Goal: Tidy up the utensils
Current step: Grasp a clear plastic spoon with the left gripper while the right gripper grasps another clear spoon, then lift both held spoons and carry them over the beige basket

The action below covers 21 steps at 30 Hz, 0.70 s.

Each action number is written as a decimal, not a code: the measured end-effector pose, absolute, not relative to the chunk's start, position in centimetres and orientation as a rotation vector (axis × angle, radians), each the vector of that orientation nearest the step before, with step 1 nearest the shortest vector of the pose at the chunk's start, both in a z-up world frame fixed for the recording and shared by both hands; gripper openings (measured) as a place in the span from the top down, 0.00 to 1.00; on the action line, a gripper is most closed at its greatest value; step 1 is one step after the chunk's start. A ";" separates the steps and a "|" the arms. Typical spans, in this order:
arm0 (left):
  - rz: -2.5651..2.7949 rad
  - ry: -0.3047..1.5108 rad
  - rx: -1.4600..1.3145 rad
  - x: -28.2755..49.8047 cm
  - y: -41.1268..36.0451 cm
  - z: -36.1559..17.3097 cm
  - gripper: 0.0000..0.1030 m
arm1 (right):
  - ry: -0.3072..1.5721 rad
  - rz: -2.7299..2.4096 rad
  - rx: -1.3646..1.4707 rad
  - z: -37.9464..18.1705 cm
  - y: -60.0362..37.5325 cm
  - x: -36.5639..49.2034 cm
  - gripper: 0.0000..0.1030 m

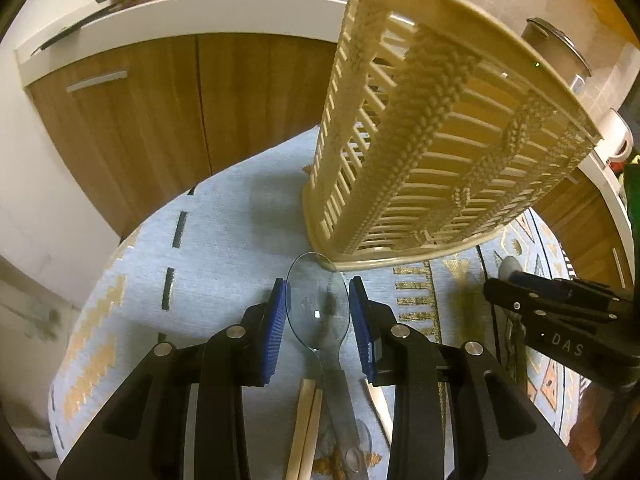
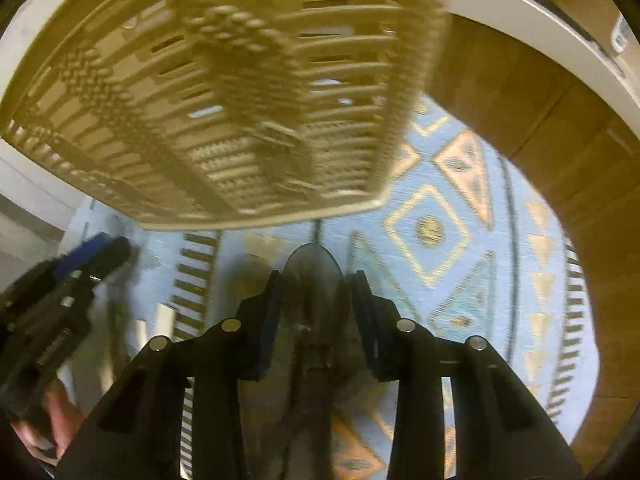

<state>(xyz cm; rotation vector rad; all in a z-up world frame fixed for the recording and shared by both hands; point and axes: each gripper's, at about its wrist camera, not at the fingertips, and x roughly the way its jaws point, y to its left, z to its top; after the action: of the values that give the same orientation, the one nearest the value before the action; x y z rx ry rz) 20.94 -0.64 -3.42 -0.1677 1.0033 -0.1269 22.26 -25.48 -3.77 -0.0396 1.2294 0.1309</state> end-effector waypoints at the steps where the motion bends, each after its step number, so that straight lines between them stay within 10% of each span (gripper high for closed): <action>1: -0.131 1.000 -0.169 20.6 -0.4 -3.4 0.71 | 1.234 0.131 -0.030 -3.6 -26.1 22.2 0.69; 21: -0.257 0.821 -0.172 16.0 1.0 1.3 0.71 | 0.998 0.269 -0.041 4.8 -26.4 13.5 0.73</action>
<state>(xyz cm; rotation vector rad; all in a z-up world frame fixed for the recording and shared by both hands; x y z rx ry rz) 16.04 1.00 1.28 -0.1721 0.8210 -0.2575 13.47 -26.41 4.84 -0.0411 0.9983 0.2688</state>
